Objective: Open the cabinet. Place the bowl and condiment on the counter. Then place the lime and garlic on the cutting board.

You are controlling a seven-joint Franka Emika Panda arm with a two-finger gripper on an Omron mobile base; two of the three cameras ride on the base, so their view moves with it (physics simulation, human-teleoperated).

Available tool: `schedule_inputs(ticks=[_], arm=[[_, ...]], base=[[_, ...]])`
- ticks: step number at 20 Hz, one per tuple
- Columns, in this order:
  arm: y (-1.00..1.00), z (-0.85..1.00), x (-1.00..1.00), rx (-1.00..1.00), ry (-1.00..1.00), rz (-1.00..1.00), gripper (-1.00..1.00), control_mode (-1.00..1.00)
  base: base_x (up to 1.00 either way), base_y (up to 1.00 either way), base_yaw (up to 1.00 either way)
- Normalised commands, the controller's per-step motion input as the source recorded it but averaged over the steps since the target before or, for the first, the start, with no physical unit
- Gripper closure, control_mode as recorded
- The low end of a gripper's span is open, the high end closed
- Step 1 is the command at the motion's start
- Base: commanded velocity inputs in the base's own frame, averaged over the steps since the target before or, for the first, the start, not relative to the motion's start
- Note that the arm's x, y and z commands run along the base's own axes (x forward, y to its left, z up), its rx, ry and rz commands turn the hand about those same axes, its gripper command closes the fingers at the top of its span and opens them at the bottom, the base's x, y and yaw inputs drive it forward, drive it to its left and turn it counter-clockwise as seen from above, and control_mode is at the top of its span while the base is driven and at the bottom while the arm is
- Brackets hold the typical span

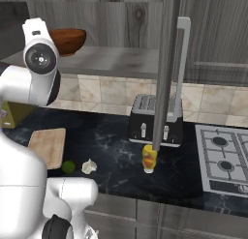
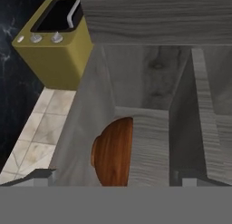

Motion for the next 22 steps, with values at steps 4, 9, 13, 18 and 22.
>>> schedule_inputs(ticks=[4,9,13,18,22], arm=[[0.1,0.0,0.25,0.0,0.0,0.0,-1.0,-1.0],[0.07,0.0,0.18,0.0,0.0,0.0,-1.0,-1.0],[0.08,0.0,0.18,0.0,0.0,0.0,-1.0,-1.0],[0.04,0.0,0.16,0.0,0.0,0.0,-1.0,-1.0],[0.0,0.0,0.17,0.0,0.0,0.0,-1.0,-1.0]], base=[[0.0,0.0,0.0],[0.0,0.0,0.0],[0.0,0.0,0.0],[0.0,0.0,0.0],[0.0,0.0,0.0]])
